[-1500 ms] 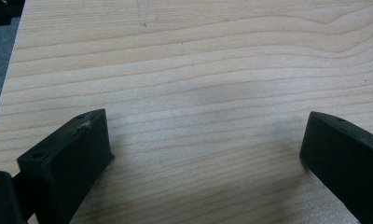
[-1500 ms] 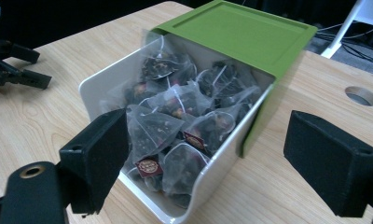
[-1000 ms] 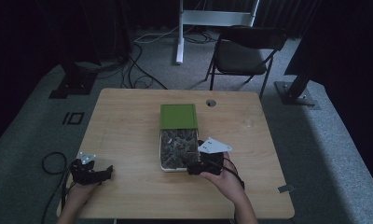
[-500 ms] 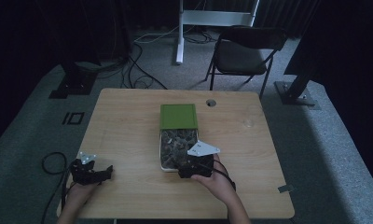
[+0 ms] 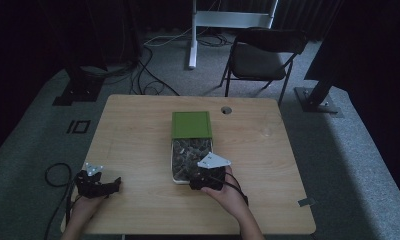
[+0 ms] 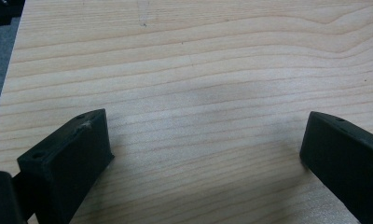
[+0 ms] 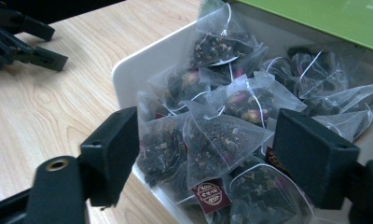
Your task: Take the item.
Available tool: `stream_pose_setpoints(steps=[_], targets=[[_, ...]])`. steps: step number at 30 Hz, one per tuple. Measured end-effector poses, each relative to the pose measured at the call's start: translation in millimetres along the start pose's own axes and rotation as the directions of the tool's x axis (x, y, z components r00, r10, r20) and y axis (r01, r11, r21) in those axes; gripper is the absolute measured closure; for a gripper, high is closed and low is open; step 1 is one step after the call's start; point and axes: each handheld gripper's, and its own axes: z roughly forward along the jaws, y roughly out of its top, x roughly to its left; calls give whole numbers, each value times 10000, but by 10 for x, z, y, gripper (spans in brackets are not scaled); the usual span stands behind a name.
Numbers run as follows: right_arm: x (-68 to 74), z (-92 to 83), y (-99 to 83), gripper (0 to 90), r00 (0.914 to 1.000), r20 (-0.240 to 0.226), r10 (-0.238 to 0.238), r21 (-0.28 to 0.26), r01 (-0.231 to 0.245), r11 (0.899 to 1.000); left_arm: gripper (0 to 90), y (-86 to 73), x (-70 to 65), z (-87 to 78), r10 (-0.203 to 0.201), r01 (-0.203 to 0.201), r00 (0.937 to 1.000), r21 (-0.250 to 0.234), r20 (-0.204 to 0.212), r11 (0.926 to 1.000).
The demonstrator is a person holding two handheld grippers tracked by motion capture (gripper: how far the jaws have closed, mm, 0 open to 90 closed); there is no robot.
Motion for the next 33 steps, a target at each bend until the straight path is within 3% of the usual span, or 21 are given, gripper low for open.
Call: stream_pose_setpoints(steps=[5,17,21,25,33], targets=[[30,39,-19,397,9986,431,-310,105,305,9995,23,0,0,0,-2,2,10000,-1,-1,10000],[45,126,-69,605,9945,580,-875,650,837,9944,23,0,0,0,-1,1,10000,-1,-2,10000],[23,128,-74,652,9977,490,-462,801,422,9959,23,0,0,0,1,-1,10000,0,-2,10000],[8,110,-61,775,9992,386,-144,733,115,9972,23,0,0,0,-1,1,10000,-1,-1,10000],[14,43,-22,802,9998,-31,173,387,-172,9991,23,0,0,0,-1,1,10000,0,0,10000]])
